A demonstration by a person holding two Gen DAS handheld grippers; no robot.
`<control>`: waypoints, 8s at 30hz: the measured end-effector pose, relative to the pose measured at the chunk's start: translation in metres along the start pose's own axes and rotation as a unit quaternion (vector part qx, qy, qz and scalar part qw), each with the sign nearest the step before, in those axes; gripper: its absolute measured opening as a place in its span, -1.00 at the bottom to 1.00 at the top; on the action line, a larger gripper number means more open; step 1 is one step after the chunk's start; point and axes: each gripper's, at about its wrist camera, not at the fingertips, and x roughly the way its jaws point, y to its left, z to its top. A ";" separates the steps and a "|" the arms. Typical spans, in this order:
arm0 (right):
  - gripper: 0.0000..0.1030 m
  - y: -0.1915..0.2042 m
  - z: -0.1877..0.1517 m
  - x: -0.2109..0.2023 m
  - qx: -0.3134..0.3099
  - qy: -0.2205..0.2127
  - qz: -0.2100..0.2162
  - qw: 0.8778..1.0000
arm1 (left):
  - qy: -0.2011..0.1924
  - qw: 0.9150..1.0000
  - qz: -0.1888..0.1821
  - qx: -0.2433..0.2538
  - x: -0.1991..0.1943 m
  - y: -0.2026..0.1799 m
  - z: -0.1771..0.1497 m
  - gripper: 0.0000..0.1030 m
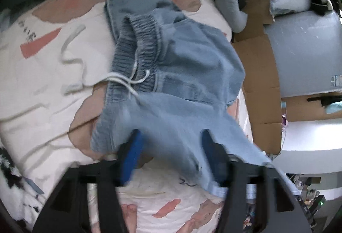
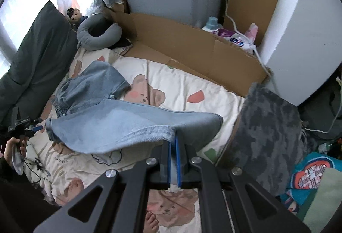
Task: Fold clothes
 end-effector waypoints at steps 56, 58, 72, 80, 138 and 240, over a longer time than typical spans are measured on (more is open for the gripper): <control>-0.30 -0.071 -0.151 0.081 0.154 0.134 0.002 0.979 | -0.086 0.973 0.033 -0.214 0.039 0.144 0.048 0.39; -0.30 -0.070 -0.153 0.086 0.155 0.139 0.003 0.978 | -0.089 0.970 0.027 -0.224 0.043 0.146 0.051 0.39; -0.29 -0.066 -0.156 0.109 0.153 0.157 0.008 0.976 | -0.068 0.965 0.074 -0.241 0.059 0.150 0.085 0.39; -0.29 -0.064 -0.159 0.114 0.153 0.161 0.008 0.975 | -0.031 0.964 0.114 -0.239 0.066 0.142 0.098 0.38; -0.29 -0.065 -0.165 0.128 0.202 0.113 0.053 0.971 | 0.067 0.991 0.012 0.119 0.038 -0.139 0.077 -0.92; -0.15 0.267 0.189 0.346 -0.133 0.140 0.174 0.966 | 0.110 0.974 0.104 0.171 0.120 -0.021 0.226 -0.45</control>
